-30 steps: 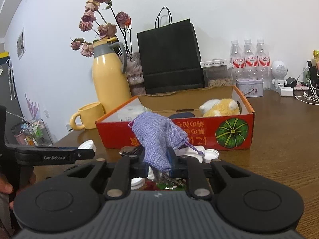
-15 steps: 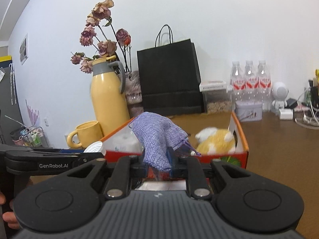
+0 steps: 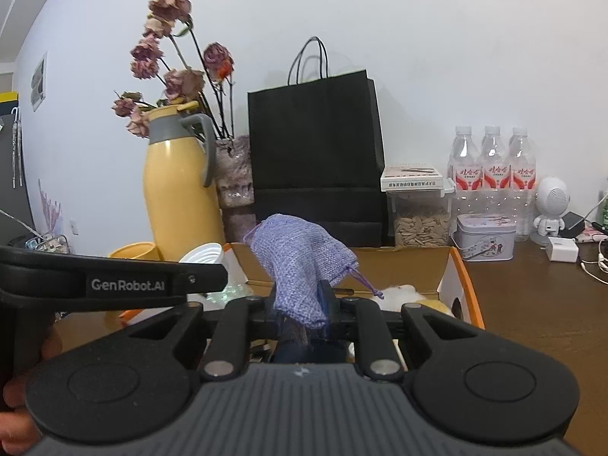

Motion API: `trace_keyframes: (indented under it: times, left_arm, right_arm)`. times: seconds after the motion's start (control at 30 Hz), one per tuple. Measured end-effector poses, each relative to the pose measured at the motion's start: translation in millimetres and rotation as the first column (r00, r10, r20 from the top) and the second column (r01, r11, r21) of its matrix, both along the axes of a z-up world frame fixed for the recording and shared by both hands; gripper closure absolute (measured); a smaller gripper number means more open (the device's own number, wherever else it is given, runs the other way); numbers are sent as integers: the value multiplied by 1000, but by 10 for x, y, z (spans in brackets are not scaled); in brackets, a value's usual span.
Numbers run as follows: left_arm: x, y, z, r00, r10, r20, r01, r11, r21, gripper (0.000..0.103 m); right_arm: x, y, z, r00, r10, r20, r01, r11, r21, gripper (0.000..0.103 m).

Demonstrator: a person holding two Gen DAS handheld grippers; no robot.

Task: Organize objects
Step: 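Carry the purple pouch and white cap into the box and open both tools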

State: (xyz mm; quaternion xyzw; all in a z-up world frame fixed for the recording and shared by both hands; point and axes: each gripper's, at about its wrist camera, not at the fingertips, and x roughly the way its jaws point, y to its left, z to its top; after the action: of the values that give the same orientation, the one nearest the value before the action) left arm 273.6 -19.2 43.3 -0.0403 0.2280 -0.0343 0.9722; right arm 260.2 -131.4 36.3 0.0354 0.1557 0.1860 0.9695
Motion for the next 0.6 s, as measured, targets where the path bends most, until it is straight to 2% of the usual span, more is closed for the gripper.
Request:
trace_keyframes:
  times: [0.53, 0.6]
  left_arm:
    - [648, -64, -189, 995, 43, -86, -41, 999, 30, 66]
    - [682, -63, -214, 995, 47, -91, -44, 998, 41, 65]
  right_arm:
    - [623, -3, -229, 997, 12, -79, -14, 999, -32, 85]
    - [655, -1, -246, 996, 11, -84, -14, 999, -37, 81]
